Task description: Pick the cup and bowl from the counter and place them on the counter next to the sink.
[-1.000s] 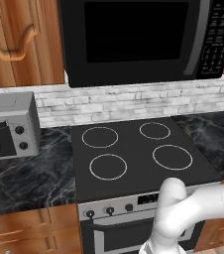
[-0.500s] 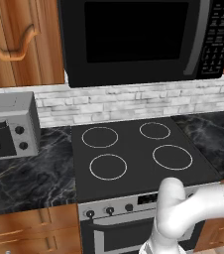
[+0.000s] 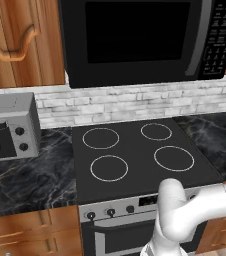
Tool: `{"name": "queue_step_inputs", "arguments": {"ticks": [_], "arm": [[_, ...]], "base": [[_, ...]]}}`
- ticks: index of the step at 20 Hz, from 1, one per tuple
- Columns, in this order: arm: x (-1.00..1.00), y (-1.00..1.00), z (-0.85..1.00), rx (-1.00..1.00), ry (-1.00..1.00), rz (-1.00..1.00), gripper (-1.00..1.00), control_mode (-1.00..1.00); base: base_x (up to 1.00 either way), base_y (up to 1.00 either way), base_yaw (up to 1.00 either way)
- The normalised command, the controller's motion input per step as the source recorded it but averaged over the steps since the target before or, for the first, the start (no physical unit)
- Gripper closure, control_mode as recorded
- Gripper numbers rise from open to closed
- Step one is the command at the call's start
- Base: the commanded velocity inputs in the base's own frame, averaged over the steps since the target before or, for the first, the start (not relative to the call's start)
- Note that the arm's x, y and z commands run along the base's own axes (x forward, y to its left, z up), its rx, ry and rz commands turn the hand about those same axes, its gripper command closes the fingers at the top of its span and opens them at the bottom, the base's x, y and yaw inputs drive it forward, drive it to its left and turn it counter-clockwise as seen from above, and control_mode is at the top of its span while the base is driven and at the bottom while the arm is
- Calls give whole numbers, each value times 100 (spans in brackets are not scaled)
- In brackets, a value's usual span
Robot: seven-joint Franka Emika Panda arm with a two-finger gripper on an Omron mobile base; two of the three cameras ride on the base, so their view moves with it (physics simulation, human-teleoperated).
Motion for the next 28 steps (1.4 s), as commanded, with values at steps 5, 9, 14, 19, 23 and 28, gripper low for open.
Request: {"name": "queue_step_inputs", "arguments": {"ticks": [5, 9, 14, 19, 23, 28], "arm": [[2, -2, -8, 4, 4, 0, -100, -100], [0, 0, -15, 6, 4, 0, -100, -100], [0, 0, -18, 4, 1, 0, -100, -100], [0, 0, -20, 3, 0, 0, -100, -100], [0, 0, -12, 1, 0, 0, -100, -100], [0, -2, 0, 2, -1, 0, -100, -100]], "base": [[0, 0, 0], [0, 0, 0], [0, 0, 0], [0, 0, 0], [0, 0, 0], [0, 0, 0]]}}
